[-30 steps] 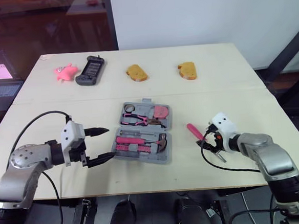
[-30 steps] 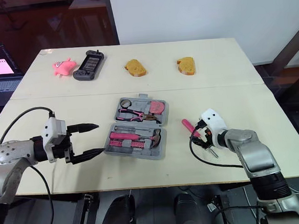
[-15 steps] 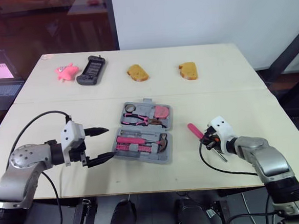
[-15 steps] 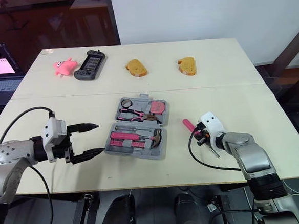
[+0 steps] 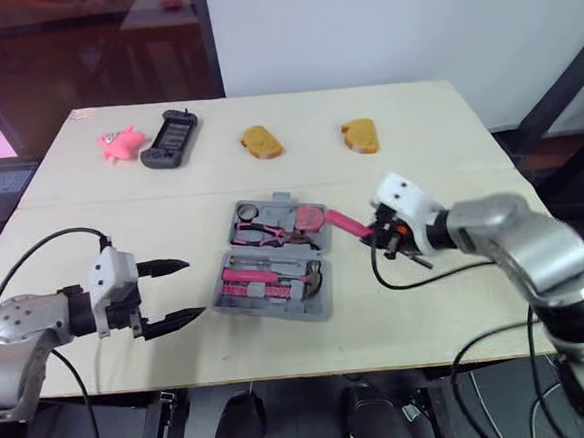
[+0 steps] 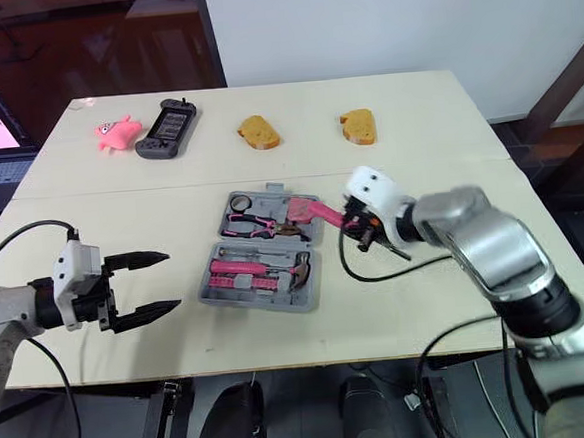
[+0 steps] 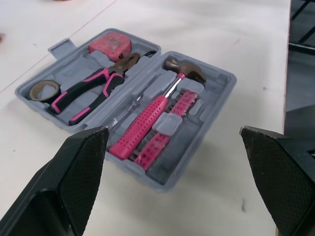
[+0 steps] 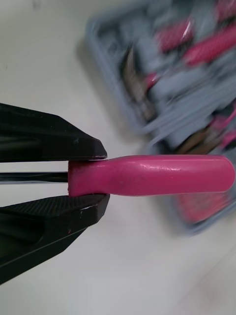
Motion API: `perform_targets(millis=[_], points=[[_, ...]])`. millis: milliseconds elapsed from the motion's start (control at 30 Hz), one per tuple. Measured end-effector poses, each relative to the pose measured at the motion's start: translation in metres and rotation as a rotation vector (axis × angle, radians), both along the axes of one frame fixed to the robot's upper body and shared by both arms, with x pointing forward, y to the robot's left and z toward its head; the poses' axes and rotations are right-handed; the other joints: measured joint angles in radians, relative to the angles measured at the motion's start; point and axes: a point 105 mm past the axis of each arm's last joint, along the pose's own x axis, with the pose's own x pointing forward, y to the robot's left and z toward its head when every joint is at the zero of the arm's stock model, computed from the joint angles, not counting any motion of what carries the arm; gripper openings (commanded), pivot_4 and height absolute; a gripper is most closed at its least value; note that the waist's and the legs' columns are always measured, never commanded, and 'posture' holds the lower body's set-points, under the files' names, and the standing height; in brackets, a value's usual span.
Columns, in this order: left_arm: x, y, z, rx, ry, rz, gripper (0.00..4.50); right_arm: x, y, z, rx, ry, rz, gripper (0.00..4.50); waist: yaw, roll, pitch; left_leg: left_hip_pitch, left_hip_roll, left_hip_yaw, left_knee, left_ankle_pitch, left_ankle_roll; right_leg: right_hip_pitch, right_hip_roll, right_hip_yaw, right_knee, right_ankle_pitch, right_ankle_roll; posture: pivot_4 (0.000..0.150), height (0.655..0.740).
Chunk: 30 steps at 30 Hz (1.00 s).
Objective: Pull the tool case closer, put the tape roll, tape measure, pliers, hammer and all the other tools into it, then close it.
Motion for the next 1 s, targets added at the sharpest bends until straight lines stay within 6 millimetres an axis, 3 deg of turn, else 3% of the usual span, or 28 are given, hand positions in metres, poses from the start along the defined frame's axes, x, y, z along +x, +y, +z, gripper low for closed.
perform_targets(millis=[100,233,433,633,1000], points=[[-0.003,0.012,-0.003,0.027,-0.026,0.029,4.50,-0.015,0.032,0.002,-0.107,0.111,0.157,0.39,-0.002,0.000,0.000,-0.003,0.000,0.000,0.000,0.000,0.000,-0.004,0.000,0.000,0.002,0.000,0.000,0.150,0.7207],[-0.007,0.019,-0.005,0.039,-0.035,0.048,4.50,-0.017,0.060,-0.006,-0.149,0.199,0.217,0.39,-0.002,0.000,0.000,-0.007,0.000,0.000,0.001,0.000,0.000,-0.009,0.000,0.000,0.004,0.000,0.000,0.150,0.7207],[-0.026,0.031,-0.014,0.061,-0.010,0.104,4.50,-0.025,0.106,-0.037,-0.211,0.295,0.276,0.39,-0.004,-0.001,0.000,-0.015,0.000,0.000,0.007,0.000,0.000,-0.019,0.000,0.000,0.015,0.002,0.004,0.150,0.7207],[-0.040,0.031,-0.022,0.052,0.008,0.137,4.50,-0.019,0.134,-0.047,-0.260,0.236,0.293,0.39,-0.002,-0.001,0.000,-0.015,0.000,0.000,0.007,0.000,0.000,-0.019,0.000,0.000,0.016,0.002,0.003,0.150,0.7207],[-0.053,0.030,-0.028,0.060,0.028,0.174,4.50,-0.017,0.158,-0.066,-0.315,0.189,0.351,0.39,-0.005,-0.001,-0.001,-0.015,0.000,-0.001,0.007,0.000,0.000,-0.019,0.000,0.000,0.016,0.002,0.004,0.150,0.7207]])
